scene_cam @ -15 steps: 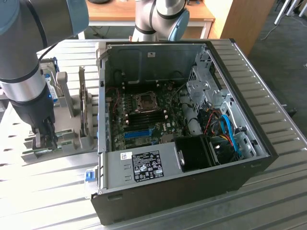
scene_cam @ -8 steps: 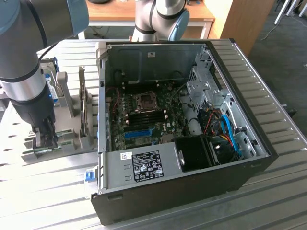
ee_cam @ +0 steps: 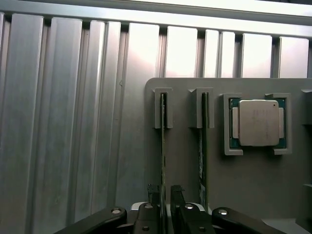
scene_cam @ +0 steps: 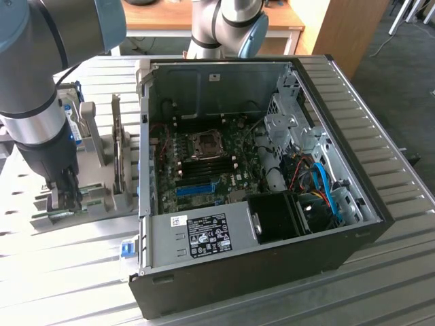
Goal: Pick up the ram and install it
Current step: 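Pick up the ram and move it above insertion slot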
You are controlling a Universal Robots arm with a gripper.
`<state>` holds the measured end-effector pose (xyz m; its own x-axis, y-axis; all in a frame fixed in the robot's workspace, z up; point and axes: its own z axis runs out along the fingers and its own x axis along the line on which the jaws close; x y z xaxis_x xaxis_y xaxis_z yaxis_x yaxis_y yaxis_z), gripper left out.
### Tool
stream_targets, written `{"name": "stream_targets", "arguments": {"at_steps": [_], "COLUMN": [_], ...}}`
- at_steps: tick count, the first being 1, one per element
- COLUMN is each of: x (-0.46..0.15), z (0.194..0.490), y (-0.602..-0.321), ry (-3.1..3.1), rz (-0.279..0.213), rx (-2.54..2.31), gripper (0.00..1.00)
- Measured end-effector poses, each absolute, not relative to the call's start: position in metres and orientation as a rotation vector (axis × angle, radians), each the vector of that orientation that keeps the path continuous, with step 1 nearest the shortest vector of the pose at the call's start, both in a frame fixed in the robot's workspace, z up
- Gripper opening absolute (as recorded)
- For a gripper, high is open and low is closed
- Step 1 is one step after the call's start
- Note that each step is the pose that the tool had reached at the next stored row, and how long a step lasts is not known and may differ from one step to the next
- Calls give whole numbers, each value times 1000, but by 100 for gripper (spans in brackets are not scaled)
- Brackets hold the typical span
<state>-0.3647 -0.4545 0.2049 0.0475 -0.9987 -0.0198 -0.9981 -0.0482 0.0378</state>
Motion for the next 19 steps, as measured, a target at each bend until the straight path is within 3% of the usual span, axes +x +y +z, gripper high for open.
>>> {"name": "stream_targets", "arguments": {"at_steps": [19], "x": [-361], "z": [203], "y": [-454], "ry": [-2158], "rz": [-64], "rx": [2263], "gripper": [24]}}
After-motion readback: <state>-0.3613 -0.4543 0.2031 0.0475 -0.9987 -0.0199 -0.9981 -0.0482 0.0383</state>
